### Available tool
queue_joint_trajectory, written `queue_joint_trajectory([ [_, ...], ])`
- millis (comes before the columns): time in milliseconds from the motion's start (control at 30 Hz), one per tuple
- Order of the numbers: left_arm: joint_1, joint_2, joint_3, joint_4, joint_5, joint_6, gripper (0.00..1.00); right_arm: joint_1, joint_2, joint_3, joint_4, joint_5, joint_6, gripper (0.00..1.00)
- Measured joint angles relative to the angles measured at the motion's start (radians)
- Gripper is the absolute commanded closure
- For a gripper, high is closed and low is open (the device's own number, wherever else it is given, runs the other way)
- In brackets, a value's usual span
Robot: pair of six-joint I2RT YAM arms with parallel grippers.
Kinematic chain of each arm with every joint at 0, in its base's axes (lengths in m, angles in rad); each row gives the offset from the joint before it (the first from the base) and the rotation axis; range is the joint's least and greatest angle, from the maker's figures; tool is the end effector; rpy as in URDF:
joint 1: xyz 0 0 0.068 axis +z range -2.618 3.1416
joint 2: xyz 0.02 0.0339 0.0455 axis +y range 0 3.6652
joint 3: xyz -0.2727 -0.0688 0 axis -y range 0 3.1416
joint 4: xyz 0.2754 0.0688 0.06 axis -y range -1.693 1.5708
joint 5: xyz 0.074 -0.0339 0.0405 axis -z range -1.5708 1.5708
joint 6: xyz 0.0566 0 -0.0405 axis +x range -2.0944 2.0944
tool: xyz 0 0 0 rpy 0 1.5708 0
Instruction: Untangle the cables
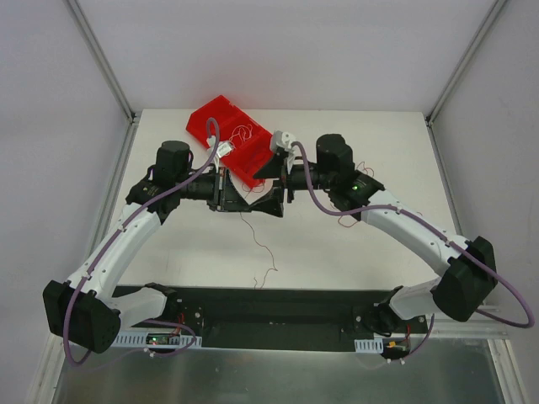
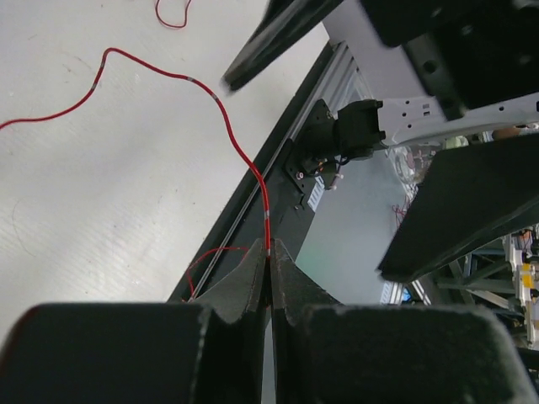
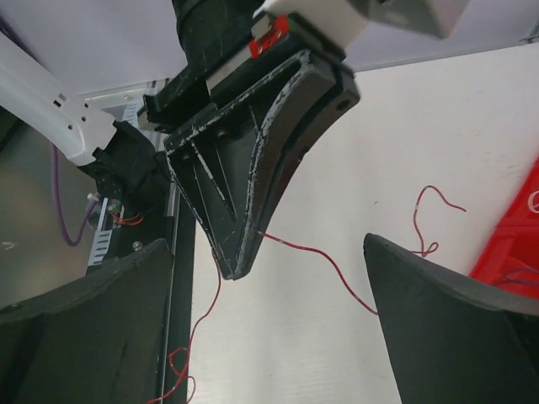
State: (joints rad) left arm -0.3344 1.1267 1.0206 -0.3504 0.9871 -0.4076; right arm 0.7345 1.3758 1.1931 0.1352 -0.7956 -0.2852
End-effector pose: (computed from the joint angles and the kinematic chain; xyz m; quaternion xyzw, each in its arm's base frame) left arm 0.2466 -0.1357 0.3439 0.2230 0.7561 -0.5436 0.2882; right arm 0.2418 0.2729 0.3846 -0.5590 0.4519 0.4150 0.5578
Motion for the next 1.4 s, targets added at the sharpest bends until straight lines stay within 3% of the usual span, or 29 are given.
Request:
queue_joint_trajectory([
  [200, 0.0, 0.0, 0.015, -0.003, 0.011, 0.0, 1.0, 0.091, 0.079, 0.011, -0.074, 0.037, -0.084, 0.03],
  [367, 0.0, 0.0, 0.023, -0.007, 0.019, -0.002, 1.0, 0.173, 0.087, -0.003, -0.08, 0.169, -0.15, 0.13],
  [533, 0.0, 0.0, 0.027, -0.011, 0.019, -0.016, 1.0, 0.233, 0.061, -0.124, 0.021, 0.341, -0.167, 0.41],
  [700, 0.0, -0.004, 0.038, -0.014, 0.023, -0.023, 1.0, 0.243, 0.031, -0.252, 0.127, 0.436, -0.133, 0.56],
  [867, 0.0, -0.008, 0.045, -0.015, 0.026, -0.028, 1.0, 0.243, 0.005, -0.268, 0.196, 0.455, -0.085, 0.96],
  [967, 0.0, -0.009, 0.057, -0.014, 0.026, -0.03, 1.0, 0.242, -0.008, -0.276, 0.236, 0.457, -0.052, 1.0],
  [1000, 0.0, -0.01, 0.062, -0.014, 0.026, -0.031, 0.93, 0.242, -0.012, -0.281, 0.246, 0.459, -0.038, 1.0],
  [1133, 0.002, -0.024, 0.072, -0.014, 0.023, -0.032, 0.49, 0.242, -0.018, -0.292, 0.273, 0.459, 0.02, 1.0],
  [1200, 0.005, -0.047, 0.072, -0.017, 0.006, -0.026, 0.13, 0.237, -0.018, -0.296, 0.289, 0.458, 0.064, 1.0],
  [1267, 0.009, -0.086, 0.072, -0.024, -0.027, -0.008, 0.01, 0.227, -0.018, -0.301, 0.304, 0.454, 0.119, 1.0],
  [1333, 0.015, -0.136, 0.069, -0.028, -0.081, 0.005, 0.01, 0.204, -0.018, -0.306, 0.311, 0.449, 0.201, 1.0],
  [1400, 0.015, -0.194, 0.054, -0.027, -0.154, 0.016, 0.11, 0.173, -0.018, -0.307, 0.313, 0.448, 0.295, 1.0],
])
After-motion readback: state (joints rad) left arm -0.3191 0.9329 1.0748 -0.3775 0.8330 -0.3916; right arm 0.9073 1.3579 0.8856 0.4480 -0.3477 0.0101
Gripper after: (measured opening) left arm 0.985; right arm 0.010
